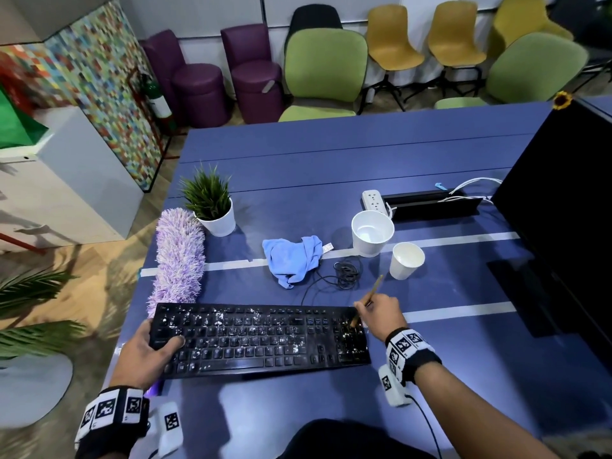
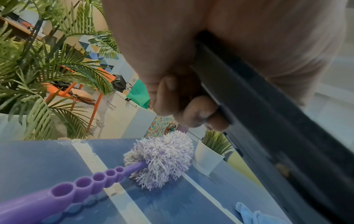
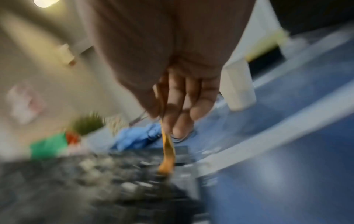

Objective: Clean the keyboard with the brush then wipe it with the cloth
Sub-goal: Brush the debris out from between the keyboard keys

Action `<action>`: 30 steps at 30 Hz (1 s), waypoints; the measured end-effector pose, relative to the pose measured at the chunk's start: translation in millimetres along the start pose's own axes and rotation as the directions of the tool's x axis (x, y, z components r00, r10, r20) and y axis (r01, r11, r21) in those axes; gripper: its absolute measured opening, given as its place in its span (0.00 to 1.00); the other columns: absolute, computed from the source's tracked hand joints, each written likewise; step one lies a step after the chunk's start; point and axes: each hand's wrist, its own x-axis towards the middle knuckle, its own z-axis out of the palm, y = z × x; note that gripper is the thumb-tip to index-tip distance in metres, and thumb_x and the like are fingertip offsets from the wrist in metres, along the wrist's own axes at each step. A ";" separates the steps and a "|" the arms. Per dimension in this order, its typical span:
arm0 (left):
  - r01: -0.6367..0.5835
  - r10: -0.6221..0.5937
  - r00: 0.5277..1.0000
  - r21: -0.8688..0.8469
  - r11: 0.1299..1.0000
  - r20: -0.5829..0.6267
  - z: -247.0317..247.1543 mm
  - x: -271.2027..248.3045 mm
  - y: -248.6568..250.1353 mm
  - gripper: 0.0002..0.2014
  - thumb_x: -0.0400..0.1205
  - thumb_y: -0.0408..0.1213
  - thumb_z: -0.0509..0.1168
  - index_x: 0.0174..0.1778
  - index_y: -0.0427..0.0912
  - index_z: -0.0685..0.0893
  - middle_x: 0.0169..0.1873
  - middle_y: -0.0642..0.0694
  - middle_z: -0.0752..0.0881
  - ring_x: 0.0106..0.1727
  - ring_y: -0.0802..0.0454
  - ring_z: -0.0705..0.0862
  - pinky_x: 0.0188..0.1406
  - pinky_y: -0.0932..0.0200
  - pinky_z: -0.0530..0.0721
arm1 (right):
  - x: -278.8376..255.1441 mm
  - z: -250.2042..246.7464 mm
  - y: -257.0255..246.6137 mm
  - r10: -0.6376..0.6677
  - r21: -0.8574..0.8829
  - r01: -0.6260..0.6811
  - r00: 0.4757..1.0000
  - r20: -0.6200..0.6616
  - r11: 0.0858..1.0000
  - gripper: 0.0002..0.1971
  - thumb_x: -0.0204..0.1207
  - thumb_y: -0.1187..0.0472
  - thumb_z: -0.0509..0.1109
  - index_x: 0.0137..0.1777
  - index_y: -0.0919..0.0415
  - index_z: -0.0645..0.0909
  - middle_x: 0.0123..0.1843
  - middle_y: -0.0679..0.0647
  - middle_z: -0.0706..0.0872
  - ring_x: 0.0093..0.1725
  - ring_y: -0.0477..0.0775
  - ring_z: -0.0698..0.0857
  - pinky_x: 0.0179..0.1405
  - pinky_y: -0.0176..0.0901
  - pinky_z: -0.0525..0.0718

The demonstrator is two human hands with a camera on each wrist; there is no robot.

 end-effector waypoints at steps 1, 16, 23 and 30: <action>-0.006 0.006 1.000 0.002 1.000 -0.004 0.6 -0.4 1.1 0.18 0.74 0.28 0.73 0.59 0.37 0.79 0.45 0.41 0.85 0.44 0.47 0.81 0.48 0.55 0.72 | 3.6 -1.2 4.0 0.002 0.002 -0.002 0.999 -0.047 1.000 0.15 0.77 0.50 0.70 0.35 0.62 0.84 0.31 0.55 0.90 0.41 0.58 0.89 0.47 0.51 0.88; -0.012 0.012 1.000 0.020 1.000 -0.011 0.7 5.1 -6.9 0.18 0.74 0.30 0.74 0.59 0.38 0.79 0.44 0.41 0.85 0.45 0.47 0.82 0.49 0.53 0.74 | 5.8 -4.7 2.3 -0.089 -0.012 0.090 0.995 0.052 0.996 0.11 0.77 0.53 0.72 0.36 0.56 0.86 0.31 0.53 0.91 0.36 0.53 0.91 0.46 0.48 0.90; -0.024 0.024 1.000 0.025 0.999 -0.001 0.1 5.1 -7.1 0.17 0.74 0.30 0.74 0.58 0.39 0.79 0.45 0.40 0.85 0.45 0.47 0.82 0.50 0.54 0.73 | 9.0 -3.5 -1.9 -0.098 -0.011 0.098 0.993 0.065 0.995 0.10 0.77 0.56 0.71 0.34 0.56 0.84 0.29 0.53 0.91 0.32 0.51 0.90 0.45 0.46 0.90; -0.030 0.030 1.000 0.024 0.999 0.006 0.1 5.4 -6.8 0.17 0.74 0.29 0.73 0.58 0.39 0.79 0.44 0.41 0.85 0.45 0.47 0.82 0.49 0.54 0.73 | 5.8 -5.7 -4.1 -0.113 0.055 0.112 0.994 0.011 0.992 0.10 0.77 0.58 0.71 0.34 0.58 0.83 0.27 0.52 0.90 0.30 0.50 0.90 0.45 0.50 0.91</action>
